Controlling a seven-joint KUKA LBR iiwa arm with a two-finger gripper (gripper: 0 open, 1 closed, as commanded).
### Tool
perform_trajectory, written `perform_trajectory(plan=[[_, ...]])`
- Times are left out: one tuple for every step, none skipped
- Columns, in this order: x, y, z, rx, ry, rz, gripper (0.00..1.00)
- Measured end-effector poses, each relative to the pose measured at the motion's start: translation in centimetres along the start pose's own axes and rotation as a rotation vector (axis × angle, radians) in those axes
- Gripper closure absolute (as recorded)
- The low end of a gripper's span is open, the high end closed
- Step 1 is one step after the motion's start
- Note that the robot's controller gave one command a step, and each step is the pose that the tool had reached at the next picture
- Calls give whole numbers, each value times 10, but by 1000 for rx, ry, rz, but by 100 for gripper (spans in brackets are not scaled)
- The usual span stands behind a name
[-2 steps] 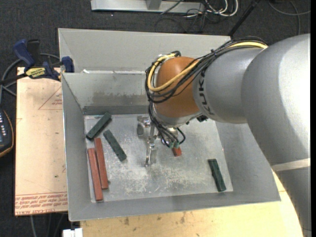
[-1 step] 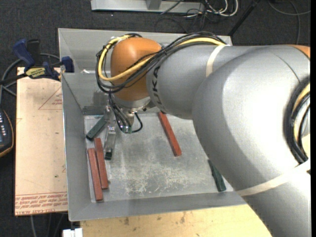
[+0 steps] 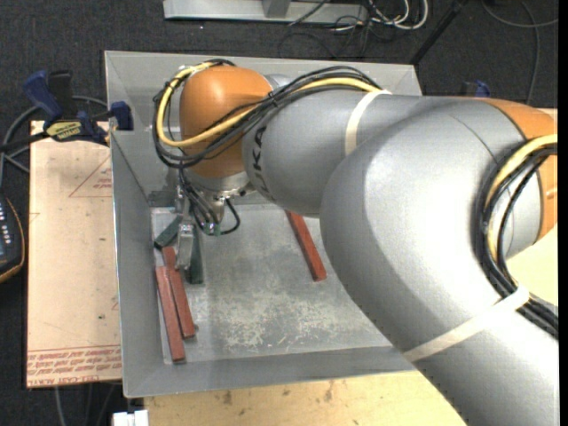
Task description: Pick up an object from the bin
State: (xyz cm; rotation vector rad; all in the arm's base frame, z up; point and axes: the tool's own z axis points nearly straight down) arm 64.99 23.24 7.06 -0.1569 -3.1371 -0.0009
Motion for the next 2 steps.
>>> perform_trajectory(plan=[[-2,-1,-3,-2,-8,2,100],[1,1,-167,-4,-12,-44,100]])
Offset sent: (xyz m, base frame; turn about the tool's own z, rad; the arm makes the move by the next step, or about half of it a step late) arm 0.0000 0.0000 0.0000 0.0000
